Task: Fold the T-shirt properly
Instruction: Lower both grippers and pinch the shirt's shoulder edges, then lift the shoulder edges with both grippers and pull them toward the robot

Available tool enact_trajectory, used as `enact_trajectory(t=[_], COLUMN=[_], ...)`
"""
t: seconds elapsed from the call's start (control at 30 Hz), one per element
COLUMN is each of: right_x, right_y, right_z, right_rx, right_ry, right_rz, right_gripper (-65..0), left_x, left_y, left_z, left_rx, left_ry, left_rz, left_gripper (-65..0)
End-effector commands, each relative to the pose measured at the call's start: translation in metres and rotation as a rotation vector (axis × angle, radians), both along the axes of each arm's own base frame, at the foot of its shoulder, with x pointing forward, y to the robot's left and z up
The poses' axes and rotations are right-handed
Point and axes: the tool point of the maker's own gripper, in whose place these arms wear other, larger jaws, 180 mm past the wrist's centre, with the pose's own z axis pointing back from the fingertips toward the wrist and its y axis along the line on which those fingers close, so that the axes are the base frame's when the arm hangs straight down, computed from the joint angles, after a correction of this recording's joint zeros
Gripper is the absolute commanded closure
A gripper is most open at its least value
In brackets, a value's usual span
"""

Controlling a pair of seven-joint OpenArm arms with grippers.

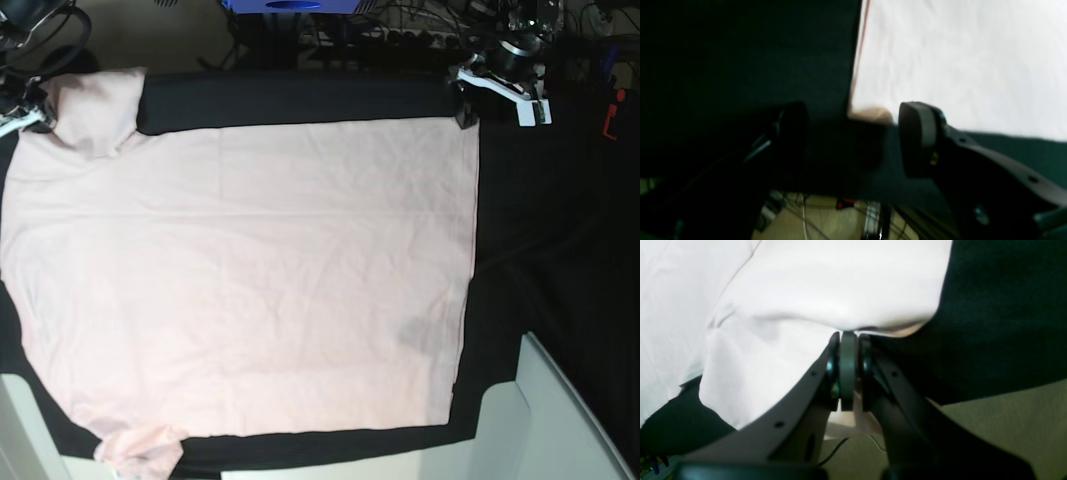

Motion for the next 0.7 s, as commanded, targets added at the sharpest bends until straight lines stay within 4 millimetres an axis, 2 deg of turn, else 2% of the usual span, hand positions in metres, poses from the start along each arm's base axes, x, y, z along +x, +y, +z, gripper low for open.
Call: enact_trajectory(t=[0.0,0.2,0.33,0.57,0.67], right_x=[-0.008,-0.008,-0.008,-0.008,-0.008], right_y=[0.002,0.002,0.002,0.002,0.002], right_z=[-0.003,-0.003,-0.003,-0.003,-0.003], right_rx=[0.004,0.004,0.004,0.004,0.004], right_ry=[0.040,0.040,0.040,0.040,0.040], right_rz=[0.024,0.024,0.024,0.024,0.024], right_gripper=[0.0,0.0,0.0,0.0,0.0], left_x=[-0.006,-0.003,0.008,0.017,0.017], left_y=[0.002,0.001,-0.001,-0.038,-0.049], left_z=[-0.006,-0.006,-0.004,-0.010,-0.011], left_rx=[0.001,-0.002,-0.007,-0.057,-0.070], left_ry=[0.039,0.034,0.014,0.014,0.018], left_rz=[-0.003,-0.001,-0.002,-0.086,-0.110], left_gripper=[-42.3,-42.3,-42.2,-42.0,-41.8])
